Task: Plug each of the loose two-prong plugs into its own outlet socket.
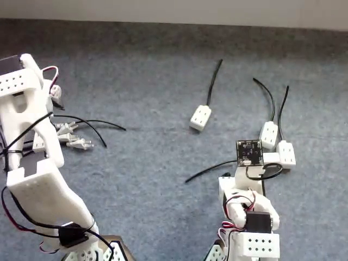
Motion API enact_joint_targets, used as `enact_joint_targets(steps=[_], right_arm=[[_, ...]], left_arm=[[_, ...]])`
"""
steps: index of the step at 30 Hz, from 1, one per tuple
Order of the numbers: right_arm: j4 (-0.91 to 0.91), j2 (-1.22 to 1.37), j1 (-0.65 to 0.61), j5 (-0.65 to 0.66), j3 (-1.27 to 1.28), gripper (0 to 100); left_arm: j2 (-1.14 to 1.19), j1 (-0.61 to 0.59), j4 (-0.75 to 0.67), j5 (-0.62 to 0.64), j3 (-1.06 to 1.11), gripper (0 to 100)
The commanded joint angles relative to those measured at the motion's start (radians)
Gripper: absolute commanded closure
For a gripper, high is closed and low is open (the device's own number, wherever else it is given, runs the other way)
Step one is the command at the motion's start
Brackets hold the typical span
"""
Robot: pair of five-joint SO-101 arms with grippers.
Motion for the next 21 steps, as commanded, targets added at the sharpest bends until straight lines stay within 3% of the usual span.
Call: enact_joint_targets(steps=[1, 21], right_arm=[[-0.022, -0.01, -0.005, 0.014, 0.085, 74.7], [-0.022, -0.012, -0.007, 0.014, 0.085, 74.7]], left_arm=[[0.001, -0.058, -0.071, 0.064, -0.039, 77], [0.096, -0.105, -0.284, 0.189, 0.018, 77]])
